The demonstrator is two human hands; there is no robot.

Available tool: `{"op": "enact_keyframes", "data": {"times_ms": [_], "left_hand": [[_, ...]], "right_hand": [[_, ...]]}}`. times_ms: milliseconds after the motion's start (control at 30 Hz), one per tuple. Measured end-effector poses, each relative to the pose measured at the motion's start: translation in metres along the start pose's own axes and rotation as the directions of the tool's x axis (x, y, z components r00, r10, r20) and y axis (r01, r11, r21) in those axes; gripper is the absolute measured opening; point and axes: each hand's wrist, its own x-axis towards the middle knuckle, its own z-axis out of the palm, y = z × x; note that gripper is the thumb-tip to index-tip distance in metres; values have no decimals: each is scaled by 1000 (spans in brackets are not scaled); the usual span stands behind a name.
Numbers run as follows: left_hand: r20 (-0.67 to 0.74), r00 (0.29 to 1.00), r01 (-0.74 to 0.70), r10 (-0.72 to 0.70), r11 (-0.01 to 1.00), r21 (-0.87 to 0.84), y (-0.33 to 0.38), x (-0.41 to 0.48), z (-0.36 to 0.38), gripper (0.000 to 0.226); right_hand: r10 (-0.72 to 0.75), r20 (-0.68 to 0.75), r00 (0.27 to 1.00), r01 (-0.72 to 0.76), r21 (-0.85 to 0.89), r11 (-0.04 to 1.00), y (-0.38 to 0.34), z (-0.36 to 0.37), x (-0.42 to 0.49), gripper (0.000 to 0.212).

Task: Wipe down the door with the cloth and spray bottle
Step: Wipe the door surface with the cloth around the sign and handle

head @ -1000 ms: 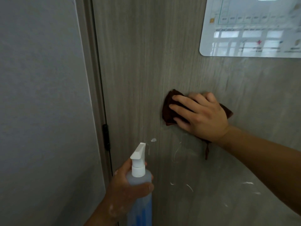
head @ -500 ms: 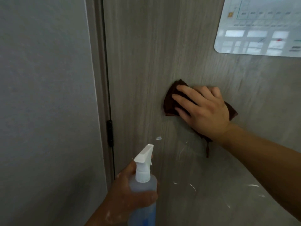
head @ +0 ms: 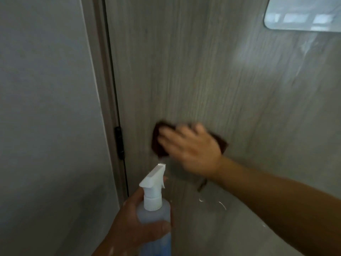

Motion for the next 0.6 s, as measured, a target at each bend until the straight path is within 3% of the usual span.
{"op": "enact_keyframes", "data": {"times_ms": [100,200,267,333,433,533,600], "left_hand": [[26,999,-22,21,999,45,4,-8,-5,93],[47,998,-29,29,1000,0,10,-13,-5,83],[43,999,-32,32,999,5,11,-13,-5,81],[41,999,-35,34,999,11,10,-13,-3,94],[-15,1000,-17,17,1000,-5,12,-15,2,107],[14,999,-38,38,999,25,12,-13,7,109],[47,998,-43,42,999,29,9,-12,5,104]], "right_hand": [[-216,209,954,202,85,976,-36,12,-58,36],[-281,196,940,268,93,959,-17,4,-41,30],[-215,103,971,215,7,977,20,-11,3,29],[-66,-20,998,64,-94,994,63,-31,53,28],[95,-131,987,-123,-222,967,105,-49,103,30],[178,-171,969,-213,-214,953,97,-47,100,30],[156,-106,982,-171,-147,974,71,-35,65,32]]}}
